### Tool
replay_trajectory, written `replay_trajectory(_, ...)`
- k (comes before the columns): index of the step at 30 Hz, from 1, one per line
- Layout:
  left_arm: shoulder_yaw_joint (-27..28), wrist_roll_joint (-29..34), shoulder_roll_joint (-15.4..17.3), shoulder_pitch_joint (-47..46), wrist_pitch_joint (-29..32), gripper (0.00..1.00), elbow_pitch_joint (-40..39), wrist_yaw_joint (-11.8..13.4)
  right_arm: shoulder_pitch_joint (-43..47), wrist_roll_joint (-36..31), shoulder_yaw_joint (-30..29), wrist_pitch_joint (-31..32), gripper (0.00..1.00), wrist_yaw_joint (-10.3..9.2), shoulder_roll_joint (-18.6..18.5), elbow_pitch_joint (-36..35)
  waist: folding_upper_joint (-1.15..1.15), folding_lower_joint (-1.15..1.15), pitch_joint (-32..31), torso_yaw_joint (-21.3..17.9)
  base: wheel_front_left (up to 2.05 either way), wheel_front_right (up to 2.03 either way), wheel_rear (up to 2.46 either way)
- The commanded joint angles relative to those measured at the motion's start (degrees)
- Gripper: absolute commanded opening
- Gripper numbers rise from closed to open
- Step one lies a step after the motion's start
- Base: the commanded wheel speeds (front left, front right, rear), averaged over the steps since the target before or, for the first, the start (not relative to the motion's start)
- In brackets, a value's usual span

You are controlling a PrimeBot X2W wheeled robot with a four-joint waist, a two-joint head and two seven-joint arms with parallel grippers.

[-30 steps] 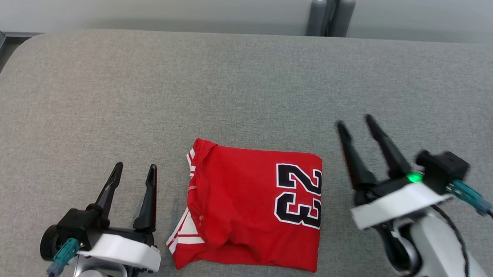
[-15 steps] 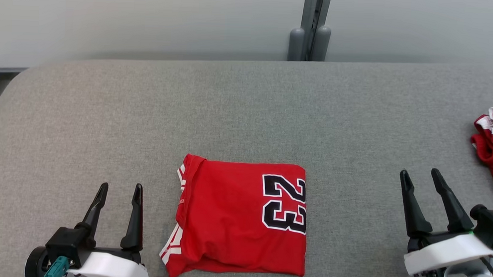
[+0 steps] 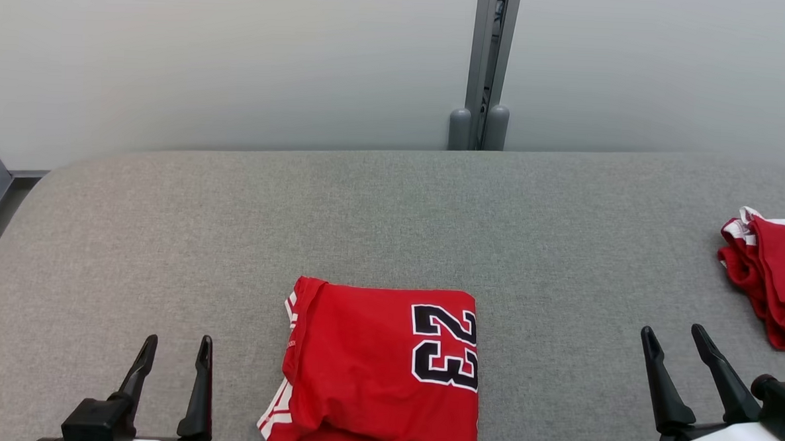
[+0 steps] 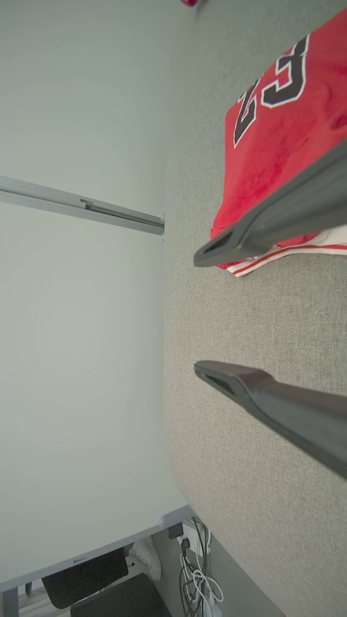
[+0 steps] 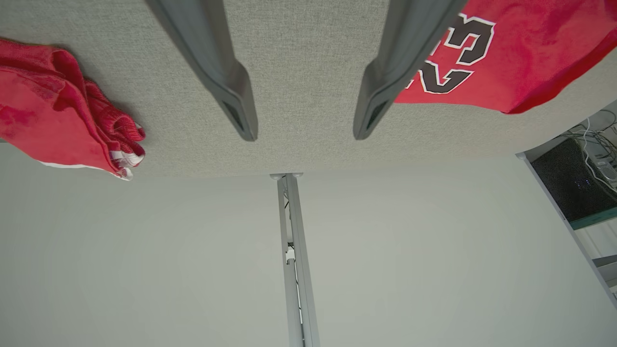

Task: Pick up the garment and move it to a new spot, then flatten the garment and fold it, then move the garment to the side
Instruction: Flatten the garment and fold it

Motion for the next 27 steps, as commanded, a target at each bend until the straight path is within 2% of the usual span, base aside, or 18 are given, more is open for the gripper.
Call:
replay_trajectory(1, 0.33, -0.05, 0.47, 0.85, 0.3, 1.0, -0.57, 0.45, 0.92, -0.31, -0.56, 0.43, 1.0, 0.01, -0.03, -0.84, 0.0, 0.0, -0.75, 0.08, 0.0, 0.0, 0.0)
replay_trajectory(11, 0.61, 0.03, 1.65, 2.83, 2.17, 1.0, -2.45, 1.68, 3.91, -2.13, -2.14, 2.49, 1.0, 0.01, 1.06, -4.77, 0.0, 0.0, -2.16, -0.01, 0.0, 0.0, 0.0)
replay_trajectory(27, 0.1, 0.36, 2.45, 2.63, 3.66, 1.0, -3.41, 2.91, 3.81, -3.24, -2.64, 3.27, 1.0, 0.01, 1.78, -5.55, 0.0, 0.0, -1.96, 0.12, 0.0, 0.0, 0.0)
